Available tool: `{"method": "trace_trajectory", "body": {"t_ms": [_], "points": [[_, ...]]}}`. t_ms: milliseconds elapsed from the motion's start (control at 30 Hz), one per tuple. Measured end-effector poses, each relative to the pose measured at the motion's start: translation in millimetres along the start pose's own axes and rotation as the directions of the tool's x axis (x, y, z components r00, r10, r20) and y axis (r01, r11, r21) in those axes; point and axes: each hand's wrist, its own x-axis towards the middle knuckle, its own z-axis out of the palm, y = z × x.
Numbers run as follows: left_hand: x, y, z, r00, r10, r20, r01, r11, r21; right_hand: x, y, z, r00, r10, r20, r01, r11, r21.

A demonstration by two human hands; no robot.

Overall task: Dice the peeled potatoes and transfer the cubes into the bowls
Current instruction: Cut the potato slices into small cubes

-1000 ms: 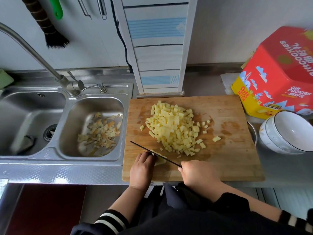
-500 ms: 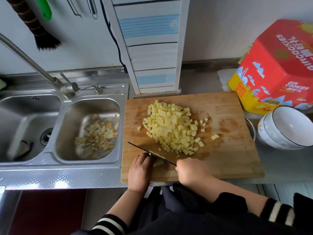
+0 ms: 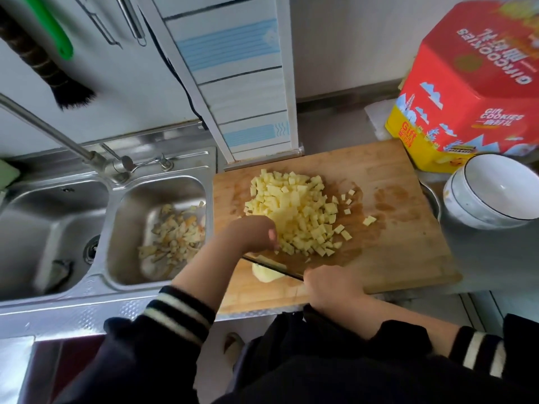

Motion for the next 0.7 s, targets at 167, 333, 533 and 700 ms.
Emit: {"method": "trace_trajectory", "body": {"t_ms": [167, 333, 533, 700], "points": [[32.2, 9.1, 31.1, 0.983, -0.078, 0.166, 0.033, 0.966, 0.256, -1.5, 1.1, -0.5, 1.000, -0.002, -0.004, 0.002, 0.999, 0.032], [29.0, 12.4, 32.5, 0.978, -0.092, 0.185, 0.053, 0.977, 0.207, -2.5, 1.9, 5.1, 0.999, -0.014, -0.048, 0.016, 0.999, 0.042], [28.2, 11.6, 26.1, 0.950, -0.096, 0.296, 0.050, 0.986, 0.158, -2.7, 1.9, 8.3, 0.997, -0.016, -0.077, 0.020, 0.998, 0.053], [28.5, 15.6, 21.5, 0.969, -0.080, 0.235, 0.049, 0.989, 0.136, -2.0, 2.4, 8.7, 0.998, 0.004, -0.065, 0.001, 0.998, 0.063]]}}
